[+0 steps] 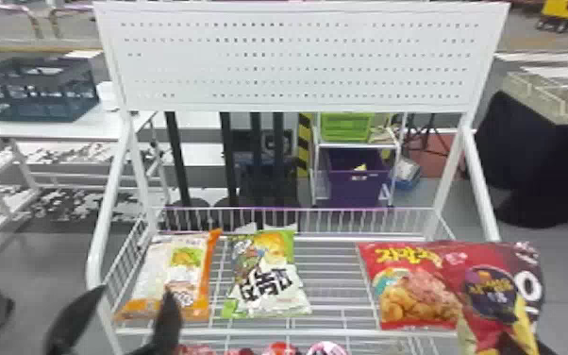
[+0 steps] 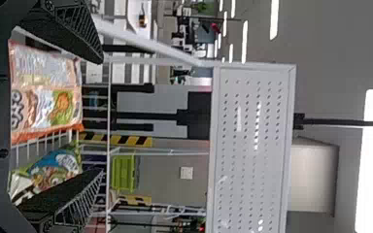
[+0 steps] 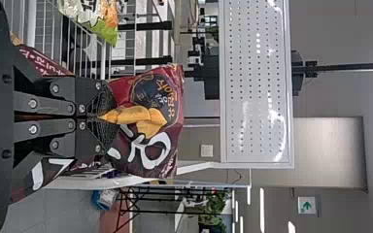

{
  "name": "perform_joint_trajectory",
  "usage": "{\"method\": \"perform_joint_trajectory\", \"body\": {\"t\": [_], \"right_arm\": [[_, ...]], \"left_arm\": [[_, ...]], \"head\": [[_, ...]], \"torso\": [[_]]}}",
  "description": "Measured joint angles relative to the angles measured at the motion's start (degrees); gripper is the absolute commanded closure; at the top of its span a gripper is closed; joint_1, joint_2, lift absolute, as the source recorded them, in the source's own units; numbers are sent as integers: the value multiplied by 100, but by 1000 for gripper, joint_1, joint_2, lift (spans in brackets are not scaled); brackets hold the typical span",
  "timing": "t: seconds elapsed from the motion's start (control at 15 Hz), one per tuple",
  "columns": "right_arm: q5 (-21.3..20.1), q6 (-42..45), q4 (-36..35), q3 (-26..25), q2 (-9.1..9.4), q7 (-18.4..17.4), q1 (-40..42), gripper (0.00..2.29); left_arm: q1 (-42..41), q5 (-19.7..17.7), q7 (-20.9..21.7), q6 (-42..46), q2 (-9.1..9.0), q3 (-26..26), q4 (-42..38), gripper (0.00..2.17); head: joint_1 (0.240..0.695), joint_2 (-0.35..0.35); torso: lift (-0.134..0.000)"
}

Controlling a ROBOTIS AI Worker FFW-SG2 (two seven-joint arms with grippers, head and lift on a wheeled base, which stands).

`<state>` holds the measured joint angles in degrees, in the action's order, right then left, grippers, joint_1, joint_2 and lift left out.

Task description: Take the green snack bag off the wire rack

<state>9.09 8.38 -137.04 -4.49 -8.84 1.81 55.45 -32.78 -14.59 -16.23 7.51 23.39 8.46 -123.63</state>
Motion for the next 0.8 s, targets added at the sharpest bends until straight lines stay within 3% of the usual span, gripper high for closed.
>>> {"method": "perform_joint_trajectory", "body": {"t": [0.2,0.4,0.8], "right_arm": [[-6,-8,4,0,12,-6,-7,2240],[-18,-7,53,-2,30,-6,-28,2240],[-15,-8,148,1,27,-6,-108,2240]], "left_arm": [[1416,5,-413,-429,177,1330,908,87],[2723,-257,-622,-813,167,2390,1814,87],[4222,-638,-668,-989,-323,3380,3436,87]], "head": [[499,0],[499,0],[499,0]], "torso": [[0],[0],[0]]}}
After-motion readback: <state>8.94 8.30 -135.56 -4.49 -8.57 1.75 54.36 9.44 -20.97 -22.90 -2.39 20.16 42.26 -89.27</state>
